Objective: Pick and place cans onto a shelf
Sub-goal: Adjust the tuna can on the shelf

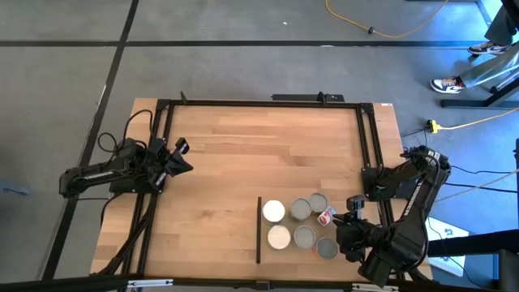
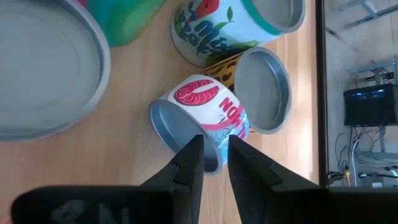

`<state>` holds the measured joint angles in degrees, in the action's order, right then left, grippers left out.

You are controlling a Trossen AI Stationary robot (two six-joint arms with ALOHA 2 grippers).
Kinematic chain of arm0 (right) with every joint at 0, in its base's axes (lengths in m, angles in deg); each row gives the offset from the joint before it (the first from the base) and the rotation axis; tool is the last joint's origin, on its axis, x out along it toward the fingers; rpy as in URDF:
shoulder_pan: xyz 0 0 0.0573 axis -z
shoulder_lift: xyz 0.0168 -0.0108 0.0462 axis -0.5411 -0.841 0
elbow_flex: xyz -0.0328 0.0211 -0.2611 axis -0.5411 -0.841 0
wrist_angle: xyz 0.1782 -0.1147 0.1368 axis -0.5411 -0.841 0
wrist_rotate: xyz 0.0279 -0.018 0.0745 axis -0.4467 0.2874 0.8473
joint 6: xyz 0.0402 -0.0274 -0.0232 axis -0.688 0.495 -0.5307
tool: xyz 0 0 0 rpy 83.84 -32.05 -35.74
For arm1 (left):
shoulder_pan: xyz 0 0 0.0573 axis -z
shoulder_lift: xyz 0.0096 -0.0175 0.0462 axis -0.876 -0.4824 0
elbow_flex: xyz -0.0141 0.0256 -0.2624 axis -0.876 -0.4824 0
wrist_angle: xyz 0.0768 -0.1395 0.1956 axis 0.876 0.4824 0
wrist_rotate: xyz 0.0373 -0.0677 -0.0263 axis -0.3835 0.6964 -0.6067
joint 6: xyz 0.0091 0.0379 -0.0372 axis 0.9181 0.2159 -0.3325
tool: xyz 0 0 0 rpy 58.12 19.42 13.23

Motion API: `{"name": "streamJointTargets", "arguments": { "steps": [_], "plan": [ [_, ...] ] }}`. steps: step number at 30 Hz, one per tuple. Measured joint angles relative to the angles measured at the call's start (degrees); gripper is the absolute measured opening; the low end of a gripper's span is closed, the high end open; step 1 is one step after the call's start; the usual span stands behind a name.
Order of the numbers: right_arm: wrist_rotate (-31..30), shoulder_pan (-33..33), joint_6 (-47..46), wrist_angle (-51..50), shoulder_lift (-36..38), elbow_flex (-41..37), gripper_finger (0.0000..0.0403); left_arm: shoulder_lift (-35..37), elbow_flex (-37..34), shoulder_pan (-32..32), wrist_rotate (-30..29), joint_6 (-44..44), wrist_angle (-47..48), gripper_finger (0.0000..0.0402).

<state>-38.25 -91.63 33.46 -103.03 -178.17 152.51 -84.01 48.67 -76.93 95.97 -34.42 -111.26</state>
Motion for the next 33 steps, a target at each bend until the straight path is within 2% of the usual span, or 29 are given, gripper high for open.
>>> {"name": "streamJointTargets", "arguments": {
  "steps": [10, 23, 33],
  "plan": [
    [2.52, 0.00, 0.68, 0.12, 0.02, -3.13, 0.0074, 0.01, 0.00, -0.01, 0.00, -0.05, -0.02, 0.0000],
    [1.51, 0.24, -0.29, 0.06, -0.02, -3.30, 0.0074, 0.01, 0.00, -0.01, -0.17, -0.15, -0.09, 0.0000],
    [1.86, 0.24, -1.33, 0.02, -0.02, 0.40, 0.0074, 0.00, 0.00, -0.02, -1.22, -0.15, -0.08, 0.0000]
  ]
}}
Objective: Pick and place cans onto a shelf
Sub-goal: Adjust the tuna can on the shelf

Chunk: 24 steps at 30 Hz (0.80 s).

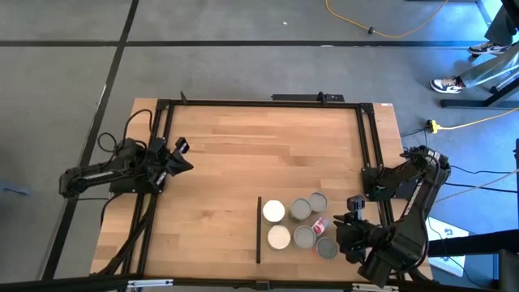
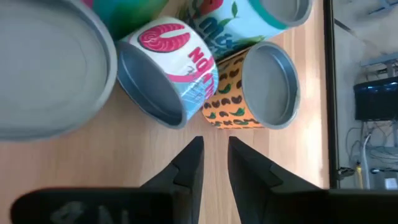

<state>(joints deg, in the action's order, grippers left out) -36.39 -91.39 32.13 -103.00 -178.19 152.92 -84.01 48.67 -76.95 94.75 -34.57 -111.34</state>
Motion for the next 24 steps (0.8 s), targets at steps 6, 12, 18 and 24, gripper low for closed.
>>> {"name": "streamJointTargets", "arguments": {
  "steps": [6, 12, 18, 24],
  "plan": [
    [0.00, -0.20, 0.84, 1.14, 0.00, 0.74, 0.0074, 0.00, 0.00, 0.00, 0.00, 0.02, 0.00, 0.0000],
    [-0.04, -0.20, 4.44, 5.63, 0.00, 0.78, 0.0074, 0.02, 0.00, 0.00, 0.00, 0.02, 0.02, 0.0000],
    [-0.48, -0.20, 5.87, 6.49, 0.00, 0.78, 0.0074, 0.01, 0.00, 0.00, -0.01, 0.04, 0.02, 0.0000],
    [-2.01, -0.20, 5.39, 7.00, 0.00, 0.78, 0.0074, 0.00, 0.00, 0.01, -0.01, 0.10, 0.02, 0.0000]
  ]
}}
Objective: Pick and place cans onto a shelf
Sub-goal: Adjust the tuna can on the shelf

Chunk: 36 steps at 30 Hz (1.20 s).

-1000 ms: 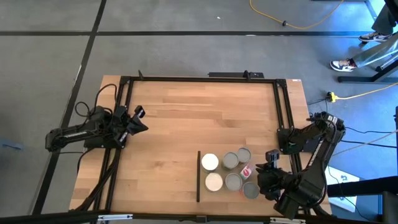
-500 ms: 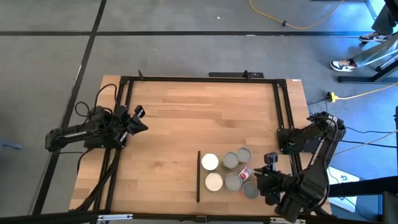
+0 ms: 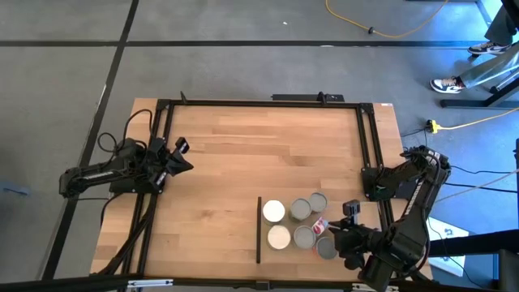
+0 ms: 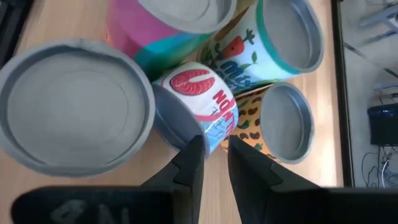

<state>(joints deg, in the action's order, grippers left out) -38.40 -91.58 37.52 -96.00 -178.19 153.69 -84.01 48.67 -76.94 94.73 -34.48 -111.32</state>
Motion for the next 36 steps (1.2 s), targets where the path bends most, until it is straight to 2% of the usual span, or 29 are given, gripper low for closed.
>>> {"name": "streamJointTargets", "arguments": {
  "steps": [5, 10, 16, 36],
  "plan": [
    [-0.42, 0.00, -0.10, 1.19, 0.00, -0.01, 0.0074, 0.02, 0.00, 0.01, -0.01, 1.69, 0.00, 0.0000],
    [2.47, 0.00, 0.09, 3.12, -0.11, -0.57, 0.0074, 0.01, 0.00, 0.01, -0.01, 2.77, 0.00, 0.0000],
    [0.14, 0.00, 0.03, 1.89, -0.17, -0.57, 0.0074, 0.02, 0.00, 0.01, -0.01, 2.81, 0.00, 0.0000],
    [-0.24, 0.52, -0.06, 1.27, -0.74, -0.63, 0.0074, 0.00, 0.00, 0.01, 0.06, 2.85, 0.01, 0.0000]
  ]
}}
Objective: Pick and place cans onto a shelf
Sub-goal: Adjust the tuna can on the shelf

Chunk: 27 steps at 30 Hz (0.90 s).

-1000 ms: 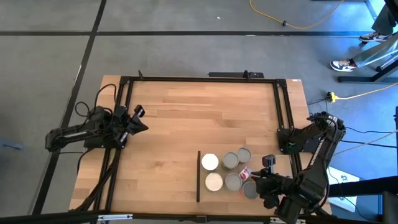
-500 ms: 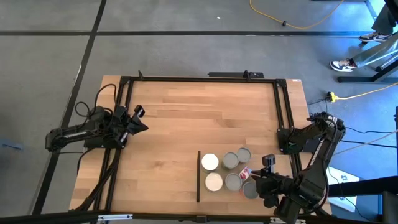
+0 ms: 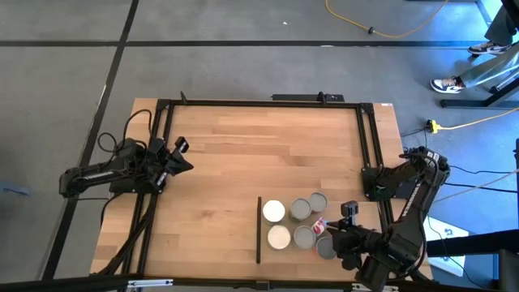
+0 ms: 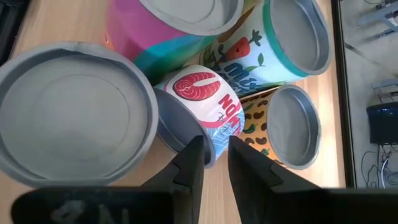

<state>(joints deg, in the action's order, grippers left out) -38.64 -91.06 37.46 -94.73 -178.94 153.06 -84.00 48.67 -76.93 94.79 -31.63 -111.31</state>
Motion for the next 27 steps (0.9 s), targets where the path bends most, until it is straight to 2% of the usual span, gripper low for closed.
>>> {"name": "streamJointTargets", "arguments": {
  "steps": [27],
  "plan": [
    [-2.80, 0.81, 0.02, 0.08, -1.22, -0.04, 0.0074, 0.00, 0.00, 0.00, 0.17, 0.01, 0.01, 0.0000]
  ]
}}
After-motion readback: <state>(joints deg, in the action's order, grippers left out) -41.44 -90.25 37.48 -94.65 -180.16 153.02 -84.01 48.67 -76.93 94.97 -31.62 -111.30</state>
